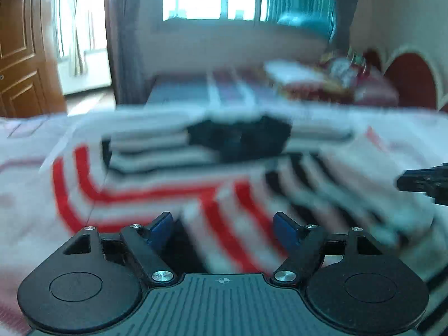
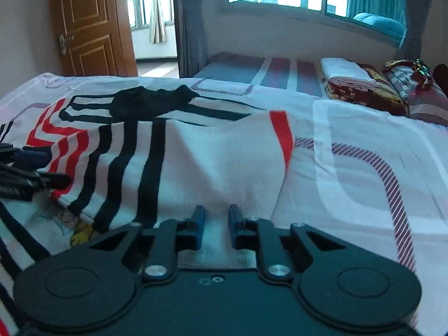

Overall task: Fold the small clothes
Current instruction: 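Lift both open grippers away from the folded side, then grasp the other sleeve's black cuff with the left gripper and lift it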

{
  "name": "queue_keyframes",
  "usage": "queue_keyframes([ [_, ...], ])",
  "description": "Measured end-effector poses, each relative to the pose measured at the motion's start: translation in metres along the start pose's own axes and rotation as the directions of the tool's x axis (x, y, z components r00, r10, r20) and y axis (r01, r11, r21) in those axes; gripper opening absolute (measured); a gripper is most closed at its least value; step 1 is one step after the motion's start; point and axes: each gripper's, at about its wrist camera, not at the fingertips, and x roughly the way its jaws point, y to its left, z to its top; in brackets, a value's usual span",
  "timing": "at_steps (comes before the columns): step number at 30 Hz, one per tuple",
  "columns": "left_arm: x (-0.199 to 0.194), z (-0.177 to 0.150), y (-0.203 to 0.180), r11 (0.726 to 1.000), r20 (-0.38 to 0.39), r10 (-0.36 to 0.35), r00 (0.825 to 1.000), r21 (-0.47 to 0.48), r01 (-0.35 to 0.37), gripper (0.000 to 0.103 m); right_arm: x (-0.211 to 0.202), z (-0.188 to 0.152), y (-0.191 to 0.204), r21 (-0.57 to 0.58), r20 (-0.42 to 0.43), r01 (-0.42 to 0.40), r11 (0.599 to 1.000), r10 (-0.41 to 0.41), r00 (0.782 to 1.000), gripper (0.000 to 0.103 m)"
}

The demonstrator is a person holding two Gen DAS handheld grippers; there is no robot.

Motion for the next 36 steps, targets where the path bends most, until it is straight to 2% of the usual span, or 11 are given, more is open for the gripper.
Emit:
queue_keyframes([
  [2,0.01,0.015,-0.011,1.0,0.011,-0.023,1.0,0.009,0.022,0.077,0.012,0.019,-0.009,0.059,0.064,0.005,0.998,-0.009,0.998,0.028],
  [6,0.041,0.029,-0.046,0.995,-0.03,-0.079,0.996,0.062,0.081,0.077,0.06,0.045,-0.026,0.066,0.044,0.064,0.996,-0.067,0.997,0.021],
  [8,0.062,0.021,-0.058,0.99,-0.111,-0.034,0.993,0.131,0.049,0.081,0.075,0.044,-0.027,0.038,0.019,0.099,0.994,-0.099,0.995,0.02],
  [10,0.059,0.017,-0.054,0.993,-0.105,-0.017,0.994,0.115,0.029,0.091,0.081,0.039,-0.043,0.054,0.012,0.149,0.987,-0.15,0.989,0.022],
  [16,0.022,0.01,-0.037,0.996,-0.02,0.036,0.999,0.084,-0.034,0.091,0.044,0.036,-0.027,0.064,0.067,0.09,0.994,-0.094,0.993,0.027],
  [19,0.043,-0.001,-0.042,0.992,-0.081,0.066,0.995,0.117,-0.056,0.093,0.053,0.021,0.0,-0.023,0.033,0.006,1.0,-0.005,0.999,0.022],
  [22,0.031,0.001,-0.029,0.995,-0.087,0.079,0.993,0.072,-0.072,0.093,0.061,0.012,0.005,-0.011,0.015,0.048,0.999,-0.048,0.999,0.023],
  [27,-0.023,-0.021,0.008,0.996,-0.035,0.089,0.995,0.009,-0.089,0.093,0.004,0.001,0.012,0.003,0.083,0.042,0.999,-0.042,0.996,0.028],
  [30,-0.01,-0.036,0.023,0.992,-0.109,0.125,0.986,0.02,-0.124,0.093,-0.008,-0.018,0.018,0.005,0.06,0.035,0.999,-0.035,0.998,0.03],
  [32,-0.007,-0.039,0.041,0.992,-0.11,0.076,0.991,-0.09,-0.086,0.094,0.004,-0.029,0.023,0.001,-0.012,0.061,0.998,-0.061,0.998,0.03],
  [36,-0.022,-0.04,0.055,0.988,-0.084,0.119,0.989,-0.092,-0.126,0.094,-0.001,-0.031,0.038,-0.005,0.006,0.113,0.994,-0.113,0.994,0.031],
])
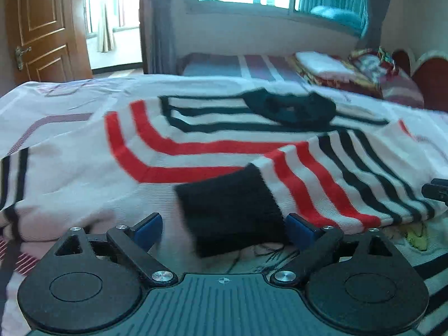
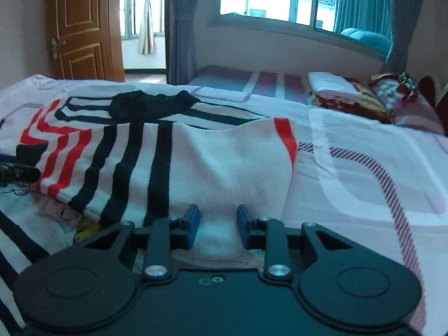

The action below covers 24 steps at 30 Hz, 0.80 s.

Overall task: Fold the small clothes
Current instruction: 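Grasp the other sleeve's black cuff with the left gripper and lift it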

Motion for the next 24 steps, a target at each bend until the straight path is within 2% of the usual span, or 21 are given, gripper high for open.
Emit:
queue_keyframes([
  [2,-0.019,-0.008,0.023,0.999,0.048,0.034,0.998,-0.027,-0.033,0.094,-0.011,0.005,-0.001,0.054,0.035,-0.007,0.999,0.005,0.999,0.032],
  [4,-0.035,-0.014,0.067,0.99,0.073,0.038,0.997,-0.137,-0.028,0.094,-0.021,0.006,-0.001,0.085,0.05,0.002,0.996,-0.006,0.999,0.034],
  [6,-0.049,-0.024,0.12,0.962,0.096,0.049,0.994,-0.272,-0.021,0.085,-0.029,0.007,-0.001,0.123,0.044,0.002,0.992,-0.007,0.999,0.034],
  [7,-0.056,-0.031,0.15,0.939,0.091,0.072,0.993,-0.343,-0.037,0.067,-0.032,0.009,-0.002,0.144,0.037,-0.003,0.99,-0.002,0.999,0.034],
  [8,-0.061,-0.038,0.177,0.911,0.081,0.092,0.993,-0.41,-0.051,0.06,-0.032,0.01,-0.001,0.164,0.027,-0.003,0.986,-0.001,1.0,0.034],
  [9,-0.065,-0.047,0.2,0.878,0.078,0.107,0.991,-0.475,-0.057,0.06,-0.034,0.01,0.002,0.185,0.017,0.002,0.983,-0.005,1.0,0.034],
  [11,-0.071,-0.062,0.249,0.79,0.065,0.142,0.988,-0.608,-0.074,0.06,-0.037,0.011,0.011,0.231,0.011,0.001,0.973,-0.004,1.0,0.035],
  [14,-0.071,-0.081,0.305,0.67,0.051,0.171,0.984,-0.739,-0.078,0.06,-0.042,0.014,0.033,0.252,0.011,0.0,0.968,-0.003,1.0,0.035],
  [16,-0.068,-0.093,0.33,0.615,0.076,0.147,0.986,-0.788,-0.031,0.06,-0.044,0.019,0.051,0.237,0.01,-0.001,0.972,-0.002,1.0,0.036],
  [17,-0.066,-0.096,0.337,0.6,0.093,0.133,0.987,-0.8,-0.005,0.06,-0.046,0.022,0.059,0.231,0.011,-0.002,0.973,-0.001,1.0,0.036],
  [21,-0.056,-0.098,0.352,0.583,0.133,0.126,0.983,-0.812,0.035,0.06,-0.054,0.035,0.083,0.212,0.023,0.001,0.977,-0.006,1.0,0.039],
  [22,-0.054,-0.099,0.356,0.571,0.143,0.13,0.981,-0.82,0.044,0.053,-0.056,0.038,0.087,0.211,0.025,0.001,0.977,-0.007,1.0,0.039],
  [23,-0.051,-0.101,0.36,0.555,0.142,0.148,0.979,-0.831,0.037,0.037,-0.057,0.041,0.09,0.211,0.028,0.001,0.978,-0.007,1.0,0.039],
  [24,-0.049,-0.103,0.367,0.534,0.133,0.162,0.978,-0.845,0.026,0.028,-0.058,0.044,0.093,0.209,0.031,0.004,0.978,-0.01,0.999,0.04],
])
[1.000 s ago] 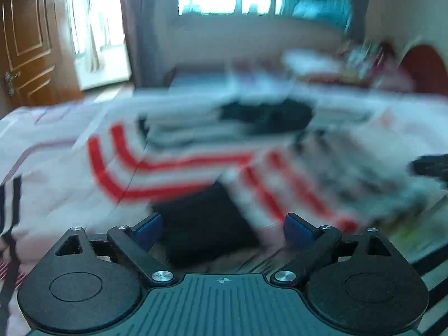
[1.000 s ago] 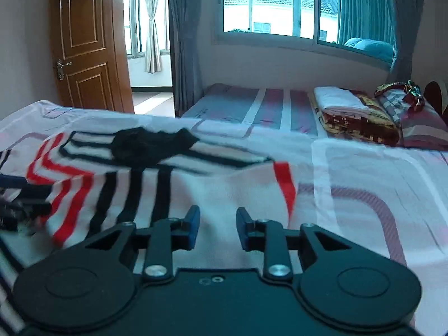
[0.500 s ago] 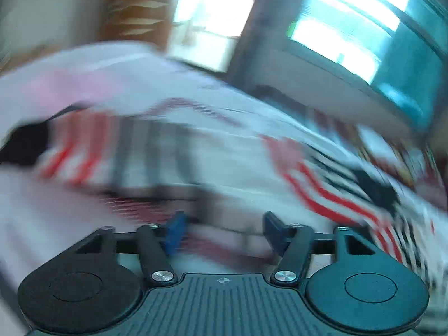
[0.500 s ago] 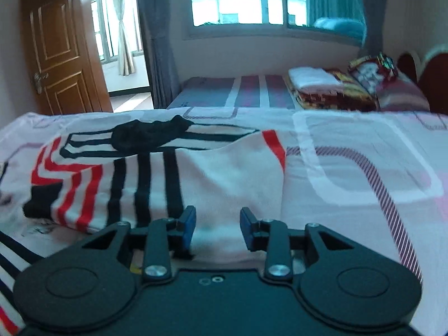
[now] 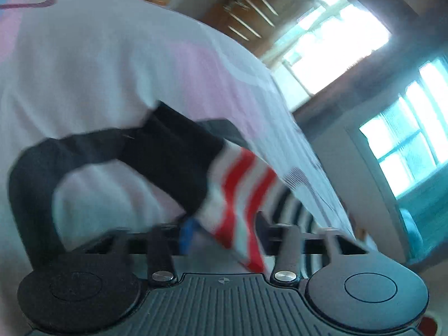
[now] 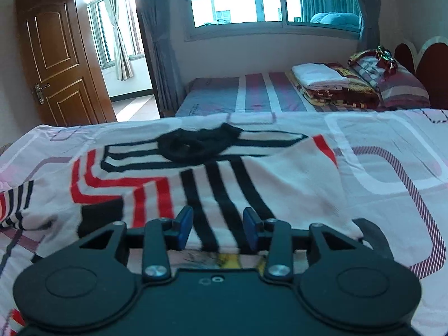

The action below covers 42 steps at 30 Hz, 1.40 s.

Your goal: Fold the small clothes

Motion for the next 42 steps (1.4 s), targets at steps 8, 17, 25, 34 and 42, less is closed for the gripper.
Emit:
queue_keyframes([
  [8,0.019,0.015,0.032,0.989,-0.027,-0.097,0.995,-0.117,0.093,0.012,-0.003,0.014,-0.003,0.01,0.012,0.066,0.998,-0.067,0.998,0.041],
  [17,0.013,0.017,0.031,0.991,-0.001,-0.077,0.997,-0.106,0.077,0.012,-0.007,0.001,-0.018,0.047,-0.009,0.087,0.995,-0.086,0.996,0.041],
  [25,-0.019,-0.002,-0.064,0.961,0.099,-0.094,0.991,0.27,0.064,0.005,-0.013,-0.007,-0.045,0.078,-0.015,0.11,0.991,-0.109,0.994,0.041],
  [34,-0.003,-0.159,-0.269,0.681,-0.206,-0.208,0.956,0.671,0.293,0.005,-0.018,-0.017,-0.082,0.173,-0.009,0.102,0.98,-0.102,0.995,0.041],
  [42,0.026,-0.31,-0.343,0.485,-0.42,-0.09,0.903,0.773,0.408,0.005,-0.035,-0.031,-0.139,0.28,-0.039,0.114,0.953,-0.107,0.993,0.043],
])
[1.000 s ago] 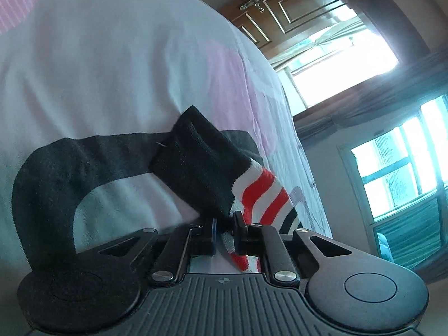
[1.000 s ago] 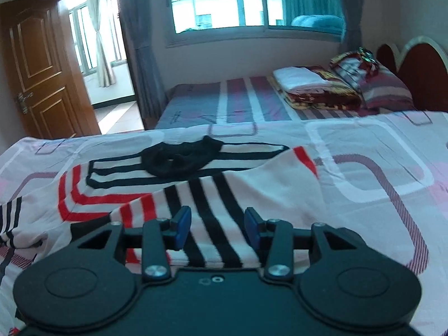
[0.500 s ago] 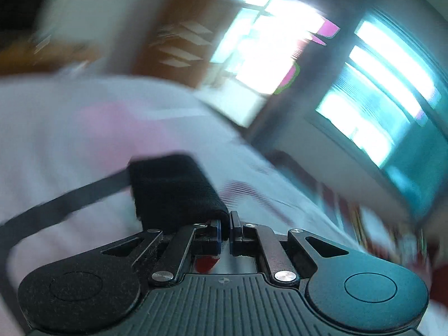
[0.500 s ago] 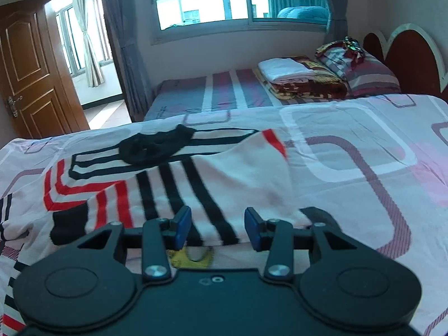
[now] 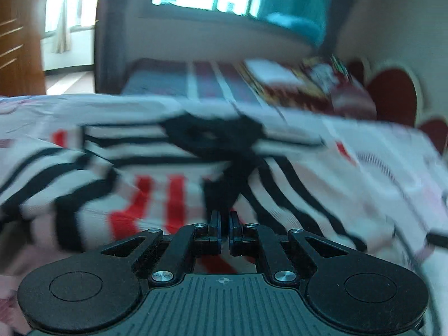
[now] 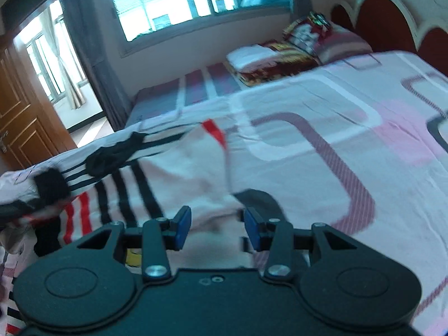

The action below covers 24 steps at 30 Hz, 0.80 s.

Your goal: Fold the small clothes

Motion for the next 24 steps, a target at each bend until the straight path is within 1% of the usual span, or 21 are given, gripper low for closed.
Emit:
queue_keyframes([
  [1,0.009,-0.004,-0.009,1.0,-0.033,-0.011,0.999,0.008,0.012,0.005,-0.001,0.0,-0.006,0.016,-0.003,-0.006,1.0,0.006,1.0,0.044],
  [2,0.013,-0.008,-0.016,0.999,-0.045,-0.02,0.999,0.028,0.021,0.005,-0.002,0.0,-0.012,0.03,-0.004,-0.02,0.999,0.02,1.0,0.048],
  [3,0.01,-0.015,-0.025,0.999,-0.03,-0.01,1.0,0.044,0.011,0.005,-0.003,0.0,-0.015,0.043,-0.006,-0.035,0.998,0.035,0.999,0.055],
  [4,0.005,-0.016,-0.029,0.999,-0.021,-0.006,1.0,0.051,0.007,0.006,-0.003,0.001,-0.018,0.065,-0.005,-0.057,0.996,0.058,0.998,0.059],
  [5,-0.004,-0.018,-0.03,0.998,-0.017,-0.022,1.0,0.054,0.023,0.006,-0.002,0.002,-0.019,0.093,-0.003,-0.088,0.992,0.088,0.996,0.063],
  [6,-0.013,-0.018,-0.029,0.997,0.0,-0.037,0.999,0.06,0.037,0.006,-0.001,0.003,-0.018,0.118,-0.001,-0.119,0.986,0.12,0.993,0.063],
  [7,-0.027,-0.021,-0.022,0.997,0.019,-0.034,0.999,0.069,0.033,0.006,0.002,0.004,-0.016,0.144,-0.004,-0.161,0.976,0.163,0.987,0.061],
  [9,-0.059,-0.026,0.0,0.998,0.044,0.006,0.999,0.064,-0.009,0.006,0.013,0.007,-0.006,0.197,-0.02,-0.252,0.948,0.261,0.965,0.05],
  [11,-0.085,-0.032,0.032,0.998,0.079,0.061,0.995,0.018,-0.062,0.006,0.028,0.009,0.013,0.236,-0.034,-0.328,0.915,0.345,0.938,0.048],
  [13,-0.104,-0.044,0.064,0.99,0.107,0.143,0.984,0.006,-0.144,0.006,0.048,0.008,0.04,0.257,-0.058,-0.386,0.886,0.413,0.909,0.048],
  [15,-0.119,-0.057,0.095,0.983,0.113,0.181,0.977,-0.015,-0.181,0.006,0.072,0.005,0.068,0.253,-0.098,-0.416,0.874,0.451,0.887,0.048],
  [16,-0.121,-0.062,0.109,0.979,0.095,0.206,0.974,-0.013,-0.206,0.006,0.083,0.003,0.08,0.249,-0.113,-0.415,0.875,0.452,0.885,0.048],
  [18,-0.122,-0.066,0.129,0.966,0.092,0.258,0.962,0.003,-0.259,0.006,0.103,-0.002,0.095,0.278,-0.139,-0.408,0.869,0.457,0.879,0.048],
  [19,-0.121,-0.067,0.137,0.965,0.088,0.262,0.961,-0.001,-0.263,0.007,0.112,-0.004,0.099,0.302,-0.143,-0.404,0.863,0.46,0.876,0.048],
  [20,-0.12,-0.067,0.146,0.968,0.087,0.249,0.965,-0.013,-0.249,0.01,0.119,-0.005,0.101,0.319,-0.145,-0.395,0.862,0.456,0.878,0.048],
  [21,-0.119,-0.067,0.154,0.973,0.089,0.233,0.968,-0.02,-0.232,0.017,0.124,-0.006,0.103,0.331,-0.145,-0.379,0.864,0.443,0.885,0.048],
  [22,-0.116,-0.066,0.158,0.977,0.09,0.213,0.973,-0.021,-0.212,0.047,0.127,-0.007,0.104,0.336,-0.137,-0.376,0.864,0.44,0.888,0.048],
  [23,-0.113,-0.065,0.16,0.98,0.103,0.197,0.975,-0.014,-0.196,0.063,0.129,-0.007,0.106,0.336,-0.127,-0.376,0.864,0.437,0.89,0.047],
  [24,-0.111,-0.065,0.158,0.981,0.117,0.193,0.974,0.004,-0.195,0.063,0.129,-0.006,0.11,0.326,-0.124,-0.368,0.871,0.426,0.896,0.044],
])
